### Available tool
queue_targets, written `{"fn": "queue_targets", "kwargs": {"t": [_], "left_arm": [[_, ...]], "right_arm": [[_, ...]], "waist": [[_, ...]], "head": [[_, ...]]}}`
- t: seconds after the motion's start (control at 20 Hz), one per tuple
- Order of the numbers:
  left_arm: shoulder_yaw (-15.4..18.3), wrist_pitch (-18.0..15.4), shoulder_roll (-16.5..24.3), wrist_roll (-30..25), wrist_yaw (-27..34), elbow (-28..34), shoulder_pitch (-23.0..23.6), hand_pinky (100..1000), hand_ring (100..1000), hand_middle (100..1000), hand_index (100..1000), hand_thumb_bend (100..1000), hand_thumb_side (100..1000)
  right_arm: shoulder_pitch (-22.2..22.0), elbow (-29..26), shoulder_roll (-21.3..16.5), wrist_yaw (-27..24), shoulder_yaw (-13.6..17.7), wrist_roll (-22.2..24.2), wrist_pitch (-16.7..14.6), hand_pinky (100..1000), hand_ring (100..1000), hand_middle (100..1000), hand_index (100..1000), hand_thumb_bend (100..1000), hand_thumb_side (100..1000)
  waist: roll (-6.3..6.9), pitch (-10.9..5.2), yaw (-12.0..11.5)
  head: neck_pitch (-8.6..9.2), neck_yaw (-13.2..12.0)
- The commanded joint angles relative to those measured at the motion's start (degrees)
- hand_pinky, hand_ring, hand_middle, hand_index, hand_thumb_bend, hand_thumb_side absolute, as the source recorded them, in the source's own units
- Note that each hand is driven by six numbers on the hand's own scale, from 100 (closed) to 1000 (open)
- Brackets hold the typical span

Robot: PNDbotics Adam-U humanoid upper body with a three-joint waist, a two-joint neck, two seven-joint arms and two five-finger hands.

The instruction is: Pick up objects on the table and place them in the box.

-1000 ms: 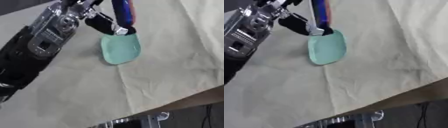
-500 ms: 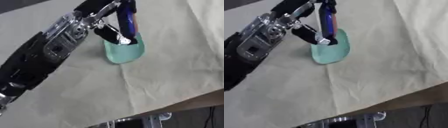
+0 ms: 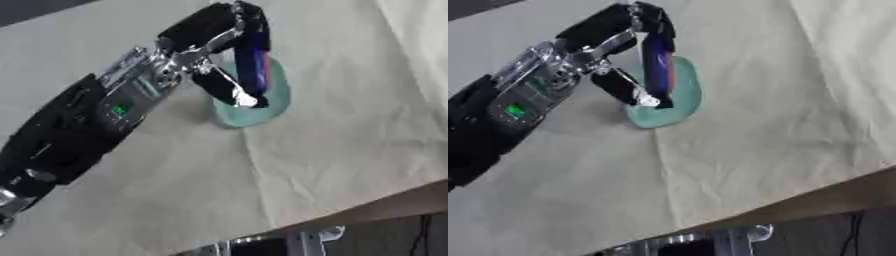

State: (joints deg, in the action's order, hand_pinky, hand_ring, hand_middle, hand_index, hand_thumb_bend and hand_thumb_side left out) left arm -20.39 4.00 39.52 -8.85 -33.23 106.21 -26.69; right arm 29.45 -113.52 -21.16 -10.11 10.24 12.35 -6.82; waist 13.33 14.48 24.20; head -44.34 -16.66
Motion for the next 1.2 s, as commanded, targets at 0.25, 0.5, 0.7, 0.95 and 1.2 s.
{"fn": "queue_targets", "kwargs": {"t": [0.25, 0.5, 0.7, 0.95, 1.2], "left_arm": [[0.06, -1.56, 0.32, -4.03, -0.66, -0.36, 0.02, 376, 612, 563, 622, 100, 330], [0.09, -3.9, 0.22, -6.12, -0.86, -0.32, 0.17, 914, 1000, 987, 1000, 100, 929], [0.35, -5.0, 0.12, -5.58, -1.42, -0.2, 0.24, 1000, 1000, 1000, 1000, 100, 998], [0.36, -5.53, 0.14, -5.73, -1.87, -0.26, 0.37, 1000, 1000, 1000, 1000, 100, 1000], [0.69, -5.77, 0.2, -5.96, -2.81, 0.24, 0.72, 1000, 1000, 1000, 1000, 100, 979]], "right_arm": [[0.52, -1.08, -0.92, -0.38, 0.2, 0.18, -0.11, 844, 907, 985, 908, 100, 472], [0.34, -1.08, -0.99, -0.4, 0.21, 0.23, -0.08, 844, 908, 986, 909, 100, 474], [0.2, -1.08, -1.02, -0.41, 0.2, 0.28, -0.06, 845, 908, 986, 910, 100, 474], [0.04, -1.08, -1.08, -0.41, 0.19, 0.35, 0.01, 845, 909, 986, 911, 100, 473], [-0.18, -1.08, -1.09, -0.37, 0.23, 0.33, 0.06, 845, 909, 987, 911, 100, 472]], "waist": [[-0.51, -0.79, -0.35], [-0.53, -0.91, -0.54], [-0.58, -0.98, -0.69], [-0.68, -1.07, -0.87], [-0.89, -1.18, -1.13]], "head": [[0.22, -0.43], [0.22, -0.39], [0.22, -0.36], [0.3, -0.31], [0.54, -0.37]]}}
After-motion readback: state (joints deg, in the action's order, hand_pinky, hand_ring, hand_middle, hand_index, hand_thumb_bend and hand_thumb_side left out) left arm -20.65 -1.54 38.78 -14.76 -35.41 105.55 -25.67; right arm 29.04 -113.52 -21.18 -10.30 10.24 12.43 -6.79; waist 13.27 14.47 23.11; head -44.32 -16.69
